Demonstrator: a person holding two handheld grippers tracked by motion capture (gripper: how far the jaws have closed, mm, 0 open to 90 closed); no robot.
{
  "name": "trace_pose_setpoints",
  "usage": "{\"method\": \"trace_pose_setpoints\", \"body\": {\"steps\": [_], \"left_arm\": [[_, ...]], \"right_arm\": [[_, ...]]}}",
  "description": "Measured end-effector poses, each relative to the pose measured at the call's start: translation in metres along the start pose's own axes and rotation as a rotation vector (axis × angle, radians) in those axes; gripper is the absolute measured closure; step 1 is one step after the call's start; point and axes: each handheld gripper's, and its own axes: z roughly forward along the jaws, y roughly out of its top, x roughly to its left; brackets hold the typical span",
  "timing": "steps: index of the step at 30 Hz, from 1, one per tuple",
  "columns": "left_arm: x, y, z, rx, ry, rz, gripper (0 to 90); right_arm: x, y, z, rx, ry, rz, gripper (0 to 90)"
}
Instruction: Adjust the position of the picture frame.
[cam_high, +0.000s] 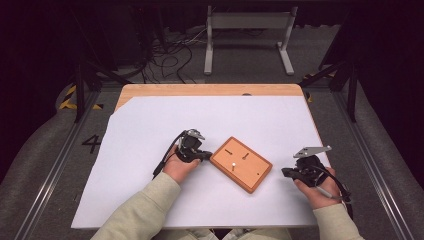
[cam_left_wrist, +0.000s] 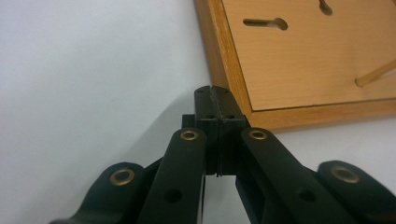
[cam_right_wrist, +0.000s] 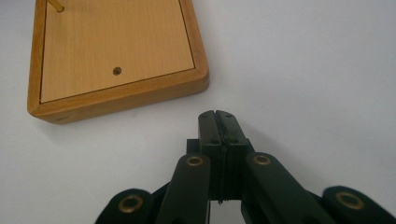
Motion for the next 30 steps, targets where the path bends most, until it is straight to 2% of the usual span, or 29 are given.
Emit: {"method": "trace_pose_setpoints", "body": {"steps": [2, 6, 8, 9, 11, 13, 16, 17, 18, 19, 20, 22, 25, 28, 30], "left_arm": [[-0.008, 0.000, 0.002, 0.023, -0.028, 0.025, 90.0], [-0.035, -0.001, 0.006, 0.085, -0.080, 0.118, 90.0], [-0.045, -0.002, 0.008, 0.101, -0.103, 0.150, 90.0], [-0.051, -0.002, 0.010, 0.108, -0.104, 0.170, 90.0], [-0.055, -0.002, 0.008, 0.103, -0.077, 0.184, 89.5], [-0.055, -0.003, 0.002, 0.081, -0.034, 0.177, 87.2], [-0.048, -0.004, -0.018, 0.022, -0.018, 0.133, 86.1], [-0.043, -0.005, -0.023, -0.012, 0.001, 0.151, 85.9], [-0.043, -0.005, -0.023, -0.012, 0.001, 0.151, 85.6], [-0.040, -0.007, -0.029, -0.020, -0.004, 0.121, 85.1], [-0.034, -0.011, -0.036, -0.032, 0.000, 0.100, 84.9], [-0.029, -0.016, -0.042, -0.037, 0.010, 0.091, 84.8], [-0.026, -0.021, -0.047, -0.042, 0.019, 0.070, 84.8], [-0.020, -0.029, -0.056, -0.051, 0.037, 0.064, 84.8], [-0.017, -0.035, -0.062, -0.060, 0.049, 0.047, 84.8]], "right_arm": [[-0.002, -0.002, -0.002, 0.000, -0.003, 0.007, 90.0], [-0.007, -0.004, -0.003, 0.013, -0.013, 0.024, 90.0], [-0.009, -0.005, -0.002, 0.016, -0.027, 0.034, 90.0], [-0.010, -0.005, -0.001, 0.023, -0.033, 0.040, 90.0], [-0.012, -0.005, 0.002, 0.038, -0.056, 0.051, 90.0], [-0.013, -0.004, 0.003, 0.056, -0.064, 0.058, 90.0], [-0.012, -0.003, 0.007, 0.083, -0.070, 0.055, 90.0], [-0.011, -0.003, 0.009, 0.091, -0.064, 0.050, 90.0], [-0.011, -0.003, 0.009, 0.091, -0.064, 0.050, 90.0], [-0.008, -0.001, 0.013, 0.110, -0.044, 0.035, 90.0], [-0.006, 0.000, 0.015, 0.125, -0.053, 0.029, 90.0], [-0.006, 0.003, 0.016, 0.135, -0.064, 0.025, 90.0], [-0.007, 0.006, 0.019, 0.129, -0.048, 0.032, 90.0], [-0.002, 0.018, 0.030, 0.124, -0.035, 0.012, 90.0], [0.000, 0.023, 0.034, 0.123, -0.029, -0.004, 90.0]]}}
